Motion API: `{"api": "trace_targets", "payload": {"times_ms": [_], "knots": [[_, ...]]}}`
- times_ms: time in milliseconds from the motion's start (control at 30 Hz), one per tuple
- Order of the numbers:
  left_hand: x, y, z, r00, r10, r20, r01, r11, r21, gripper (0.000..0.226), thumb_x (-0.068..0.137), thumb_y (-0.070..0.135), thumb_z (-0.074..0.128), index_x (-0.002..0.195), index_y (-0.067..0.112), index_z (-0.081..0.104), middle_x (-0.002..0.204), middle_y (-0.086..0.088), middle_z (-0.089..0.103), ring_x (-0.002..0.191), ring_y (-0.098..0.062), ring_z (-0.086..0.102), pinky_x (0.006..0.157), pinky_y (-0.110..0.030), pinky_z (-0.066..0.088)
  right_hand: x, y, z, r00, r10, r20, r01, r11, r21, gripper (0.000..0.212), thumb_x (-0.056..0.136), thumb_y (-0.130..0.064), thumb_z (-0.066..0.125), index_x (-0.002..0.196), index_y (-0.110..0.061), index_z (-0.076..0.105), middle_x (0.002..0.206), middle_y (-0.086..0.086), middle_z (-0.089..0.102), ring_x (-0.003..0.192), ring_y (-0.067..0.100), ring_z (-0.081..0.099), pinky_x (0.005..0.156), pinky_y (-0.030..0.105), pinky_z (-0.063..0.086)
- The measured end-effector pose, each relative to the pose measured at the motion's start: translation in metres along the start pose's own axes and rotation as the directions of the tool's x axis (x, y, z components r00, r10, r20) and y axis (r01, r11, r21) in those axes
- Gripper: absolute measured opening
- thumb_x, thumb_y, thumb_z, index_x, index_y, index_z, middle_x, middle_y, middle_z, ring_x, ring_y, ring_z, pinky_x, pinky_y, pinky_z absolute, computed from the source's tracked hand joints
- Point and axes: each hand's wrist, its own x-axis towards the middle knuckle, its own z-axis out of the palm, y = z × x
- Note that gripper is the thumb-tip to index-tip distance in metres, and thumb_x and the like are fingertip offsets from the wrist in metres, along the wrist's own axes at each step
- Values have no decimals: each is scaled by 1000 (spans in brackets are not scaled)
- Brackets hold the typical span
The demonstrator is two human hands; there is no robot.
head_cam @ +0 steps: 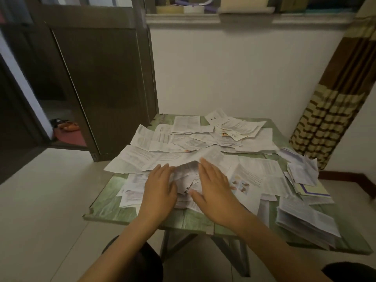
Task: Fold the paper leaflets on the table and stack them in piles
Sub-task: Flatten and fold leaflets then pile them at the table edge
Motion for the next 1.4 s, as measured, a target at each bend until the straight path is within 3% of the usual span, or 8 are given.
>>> {"api": "trace_targets", "payload": {"times_ms": [200,600,767,900,1067,1167,1267,1400], "knots": [[10,9,-8,999,25,-47,-28,999,-47,43,92,13,53,135,14,45,135,-4,49,126,-17,39,94,-13,18,7,-7,-18,988,11,-151,2,996,87,74,98,-40,37,147,-19,-14,155,-7,-20,143,9,-16,111,23,-11],[31,62,-14,998,-54,26,60,894,-445,53,95,31,46,144,25,28,150,6,32,136,-7,29,108,-22,24,35,-34,-45,919,212,-332,12,827,561,55,100,-31,34,150,-22,13,157,-11,8,142,2,6,109,11,4],[30,67,7,997,23,79,-3,968,-251,82,65,88,14,135,48,2,148,23,16,135,5,13,109,-16,14,26,-39,-52,901,200,-385,94,776,623,59,95,-30,47,147,-28,19,155,-15,16,137,-7,12,96,-8,6],[17,77,-7,990,111,87,-68,916,-394,67,88,58,47,145,39,16,143,30,13,132,13,13,111,-16,16,27,-35,-72,807,296,-511,208,666,716,56,89,-18,60,141,-19,39,146,-5,39,133,12,39,107,33,40],[11,70,-22,979,98,178,-19,915,-402,58,88,63,38,140,48,17,147,30,10,137,9,10,115,-25,11,39,-16,-105,665,566,-487,250,446,860,41,86,2,59,124,-12,56,118,2,64,98,10,66,78,29,58],[26,62,-47,998,-3,69,33,892,-451,51,88,39,54,132,43,30,130,32,27,115,21,27,102,-12,25,45,-1,-117,704,620,-346,190,305,933,33,87,5,57,114,-14,60,107,-2,67,92,12,67,77,32,58],[45,58,-71,980,-161,113,197,817,-541,67,84,36,60,142,32,26,127,23,34,113,2,36,100,-32,37,48,9,-122,766,609,-207,139,158,978,36,86,7,57,117,-11,61,106,6,69,94,22,68,82,40,56],[55,55,-86,944,-194,267,319,744,-587,24,85,30,61,108,28,54,108,9,66,82,-3,67,68,-23,55,47,16,-117,813,564,-145,135,58,989,35,86,9,55,116,-9,60,106,10,69,96,27,68,82,43,55]]}}
